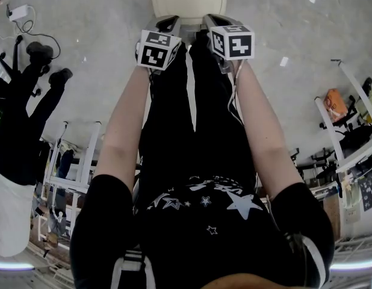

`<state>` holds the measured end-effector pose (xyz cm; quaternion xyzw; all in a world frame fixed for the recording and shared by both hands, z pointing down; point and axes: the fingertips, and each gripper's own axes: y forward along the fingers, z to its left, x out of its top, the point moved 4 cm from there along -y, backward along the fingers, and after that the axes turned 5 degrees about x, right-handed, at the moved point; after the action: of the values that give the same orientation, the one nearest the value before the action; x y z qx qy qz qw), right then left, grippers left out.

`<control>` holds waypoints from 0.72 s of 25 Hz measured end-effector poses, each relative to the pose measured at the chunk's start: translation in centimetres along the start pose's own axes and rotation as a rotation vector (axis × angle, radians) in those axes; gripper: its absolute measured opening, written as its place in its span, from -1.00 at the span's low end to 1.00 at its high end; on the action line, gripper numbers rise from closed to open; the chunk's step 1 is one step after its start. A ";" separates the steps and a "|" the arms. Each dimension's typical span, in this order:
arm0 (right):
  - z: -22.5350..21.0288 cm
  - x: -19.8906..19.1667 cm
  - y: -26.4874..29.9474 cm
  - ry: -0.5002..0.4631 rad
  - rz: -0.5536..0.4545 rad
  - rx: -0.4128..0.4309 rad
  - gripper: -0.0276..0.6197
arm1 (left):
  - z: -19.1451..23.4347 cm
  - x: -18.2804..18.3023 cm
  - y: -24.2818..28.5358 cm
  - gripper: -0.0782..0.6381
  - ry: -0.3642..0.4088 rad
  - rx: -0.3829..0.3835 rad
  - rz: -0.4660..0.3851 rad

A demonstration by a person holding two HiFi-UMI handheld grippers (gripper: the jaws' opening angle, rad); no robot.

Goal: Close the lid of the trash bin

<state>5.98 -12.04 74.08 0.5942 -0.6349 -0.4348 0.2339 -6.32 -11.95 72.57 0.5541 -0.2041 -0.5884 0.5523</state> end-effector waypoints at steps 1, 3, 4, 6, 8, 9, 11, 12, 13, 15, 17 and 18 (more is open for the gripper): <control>0.1 0.2 -0.1 0.000 -0.003 -0.004 -0.90 | 0.1 0.0 0.0 -0.75 -0.001 -0.005 -0.003; 0.2 0.4 -0.3 0.001 -0.006 -0.011 -0.90 | 0.1 0.0 -0.1 -0.75 -0.002 -0.012 -0.005; 0.1 0.3 -0.1 0.001 -0.005 -0.011 -0.90 | 0.2 0.0 0.0 -0.75 -0.002 -0.013 -0.002; 0.1 0.4 0.1 -0.002 0.000 -0.020 -0.90 | 0.3 0.0 0.2 -0.75 0.000 -0.011 0.007; 0.1 0.3 0.4 0.001 0.004 -0.022 -0.90 | 0.5 0.0 0.3 -0.75 -0.004 -0.009 0.013; 0.0 0.3 0.5 0.004 0.003 -0.022 -0.90 | 0.5 0.0 0.3 -0.75 -0.009 -0.007 0.012; -0.1 0.4 0.2 0.006 -0.002 -0.022 -0.90 | 0.4 0.0 0.4 -0.75 -0.029 -0.002 0.013; -0.1 0.5 0.1 0.006 -0.003 -0.021 -0.90 | 0.4 0.0 0.5 -0.75 -0.044 0.002 0.017; -0.2 0.5 0.0 0.006 -0.002 -0.019 -0.90 | 0.3 0.0 0.6 -0.75 -0.057 0.007 0.023; -0.3 0.4 -0.1 0.004 -0.001 -0.019 -0.90 | 0.2 0.1 0.7 -0.75 -0.068 0.012 0.026; -0.4 0.0 0.1 0.004 -0.001 -0.018 -0.90 | 0.1 0.1 0.6 -0.75 -0.066 0.014 0.015; -0.4 -0.1 0.2 0.004 0.000 -0.018 -0.90 | 0.1 0.1 0.5 -0.75 -0.064 0.014 0.012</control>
<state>6.20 -12.03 74.48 0.5931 -0.6304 -0.4394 0.2404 -6.15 -12.24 72.99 0.5377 -0.2289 -0.6012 0.5451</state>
